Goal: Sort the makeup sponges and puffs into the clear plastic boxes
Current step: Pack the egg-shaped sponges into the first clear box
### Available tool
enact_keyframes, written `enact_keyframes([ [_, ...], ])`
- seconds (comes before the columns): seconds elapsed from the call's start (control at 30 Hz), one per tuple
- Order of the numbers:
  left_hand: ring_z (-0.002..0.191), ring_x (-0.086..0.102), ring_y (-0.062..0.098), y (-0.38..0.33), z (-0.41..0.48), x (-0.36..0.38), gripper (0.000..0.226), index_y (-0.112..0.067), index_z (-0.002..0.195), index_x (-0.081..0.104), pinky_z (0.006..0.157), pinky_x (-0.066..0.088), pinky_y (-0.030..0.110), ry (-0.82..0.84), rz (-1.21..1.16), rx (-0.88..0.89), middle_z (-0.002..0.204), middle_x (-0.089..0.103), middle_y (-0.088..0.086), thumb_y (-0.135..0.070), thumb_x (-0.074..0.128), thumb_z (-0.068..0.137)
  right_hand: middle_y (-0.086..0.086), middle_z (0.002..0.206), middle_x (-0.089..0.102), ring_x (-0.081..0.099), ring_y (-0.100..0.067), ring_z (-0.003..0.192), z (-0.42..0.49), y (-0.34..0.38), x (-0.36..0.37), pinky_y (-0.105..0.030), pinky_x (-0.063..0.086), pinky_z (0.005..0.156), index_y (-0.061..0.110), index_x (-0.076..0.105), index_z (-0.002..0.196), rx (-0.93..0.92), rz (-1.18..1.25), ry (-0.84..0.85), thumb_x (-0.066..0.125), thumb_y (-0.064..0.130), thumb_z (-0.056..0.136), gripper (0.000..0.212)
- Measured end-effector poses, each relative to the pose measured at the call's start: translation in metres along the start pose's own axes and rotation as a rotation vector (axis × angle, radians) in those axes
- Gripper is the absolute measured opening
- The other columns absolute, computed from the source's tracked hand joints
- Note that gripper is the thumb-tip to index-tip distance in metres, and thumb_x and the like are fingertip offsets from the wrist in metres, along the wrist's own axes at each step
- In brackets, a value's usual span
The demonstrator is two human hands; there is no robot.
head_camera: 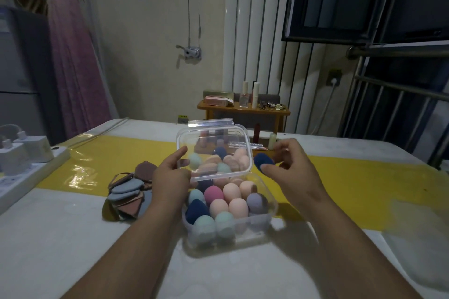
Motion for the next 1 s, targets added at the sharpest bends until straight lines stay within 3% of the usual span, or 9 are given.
enact_keyframes([
  [0.07, 0.097, 0.06, 0.02, -0.001, -0.001, -0.001, 0.071, -0.027, 0.134, 0.057, 0.075, 0.059, 0.038, -0.005, 0.007, 0.005, 0.111, 0.058, 0.0, 0.019, 0.039, 0.082, 0.005, 0.093, 0.06, 0.054, -0.009, 0.076, -0.006, 0.009, 0.016, -0.019, 0.048, 0.067, 0.042, 0.057, 0.124, -0.03, -0.006, 0.19, 0.065, 0.013, 0.09, 0.046],
  [0.13, 0.097, 0.06, 0.019, -0.001, -0.001, -0.001, 0.071, -0.027, 0.134, 0.057, 0.074, 0.059, 0.038, -0.009, 0.008, 0.004, 0.111, 0.058, 0.0, 0.018, 0.039, 0.083, 0.017, 0.101, 0.063, 0.059, -0.006, 0.092, -0.012, 0.013, 0.029, -0.012, 0.05, 0.073, 0.045, 0.064, 0.113, -0.036, -0.017, 0.324, 0.058, 0.011, 0.094, 0.039],
  [0.2, 0.101, 0.06, 0.022, 0.0, -0.001, 0.0, 0.071, -0.027, 0.134, 0.057, 0.073, 0.058, 0.037, -0.01, 0.008, -0.005, 0.113, 0.057, 0.0, 0.019, 0.039, 0.084, 0.015, 0.101, 0.066, 0.062, -0.013, 0.096, -0.015, 0.013, 0.033, -0.022, 0.056, 0.078, 0.043, 0.068, 0.097, -0.04, -0.087, 0.381, 0.059, 0.012, 0.092, 0.032],
  [0.33, 0.106, 0.059, 0.026, -0.001, -0.001, 0.0, 0.071, -0.026, 0.135, 0.057, 0.069, 0.057, 0.033, -0.006, 0.007, 0.0, 0.117, 0.057, 0.003, 0.019, 0.038, 0.083, 0.011, 0.086, 0.064, 0.059, -0.012, 0.078, -0.018, 0.013, 0.034, -0.024, 0.052, 0.065, 0.036, 0.059, 0.081, -0.061, -0.22, 0.455, 0.068, 0.019, 0.079, 0.02],
  [0.43, 0.108, 0.058, 0.027, -0.001, -0.001, 0.0, 0.071, -0.026, 0.135, 0.056, 0.068, 0.057, 0.032, -0.003, 0.004, -0.005, 0.115, 0.056, 0.002, 0.02, 0.038, 0.084, 0.009, 0.08, 0.063, 0.057, -0.011, 0.073, -0.019, 0.013, 0.036, -0.028, 0.049, 0.064, 0.034, 0.059, 0.072, -0.048, -0.275, 0.495, 0.065, 0.032, 0.065, 0.01],
  [0.5, 0.11, 0.058, 0.027, 0.0, -0.001, 0.001, 0.071, -0.027, 0.135, 0.056, 0.068, 0.057, 0.032, -0.004, 0.001, -0.012, 0.115, 0.055, 0.001, 0.02, 0.038, 0.084, 0.006, 0.077, 0.065, 0.058, -0.012, 0.071, -0.02, 0.013, 0.039, -0.034, 0.051, 0.067, 0.032, 0.061, 0.07, -0.028, -0.328, 0.536, 0.067, 0.031, 0.069, 0.007],
  [0.63, 0.11, 0.058, 0.027, -0.001, -0.002, 0.001, 0.07, -0.027, 0.135, 0.056, 0.067, 0.056, 0.031, -0.002, -0.003, -0.005, 0.115, 0.055, 0.001, 0.019, 0.039, 0.085, 0.01, 0.079, 0.063, 0.057, -0.009, 0.074, -0.022, 0.013, 0.046, -0.025, 0.048, 0.066, 0.029, 0.062, 0.07, -0.019, -0.511, 0.588, 0.071, 0.023, 0.083, 0.017],
  [0.83, 0.103, 0.059, 0.024, -0.001, -0.003, 0.001, 0.071, -0.027, 0.135, 0.056, 0.065, 0.054, 0.03, 0.002, -0.018, -0.01, 0.116, 0.055, 0.002, 0.02, 0.039, 0.084, 0.012, 0.085, 0.061, 0.059, -0.01, 0.078, -0.022, 0.014, 0.052, -0.03, 0.053, 0.072, 0.032, 0.06, 0.081, 0.03, -0.606, 0.569, 0.079, 0.028, 0.078, 0.02],
  [1.0, 0.105, 0.06, 0.027, 0.0, -0.002, 0.0, 0.071, -0.026, 0.134, 0.057, 0.071, 0.057, 0.035, 0.0, -0.018, -0.01, 0.119, 0.056, 0.004, 0.019, 0.039, 0.083, 0.012, 0.068, 0.06, 0.056, -0.007, 0.071, -0.023, 0.014, 0.049, -0.024, 0.044, 0.062, 0.031, 0.064, 0.059, 0.026, -0.58, 0.597, 0.079, 0.032, 0.078, 0.025],
])
Point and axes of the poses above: each hand's wrist, its own z-axis towards the middle knuckle, its own x-axis out of the palm, y = z × x, the point moved 7 cm from there along z, towards the middle knuckle
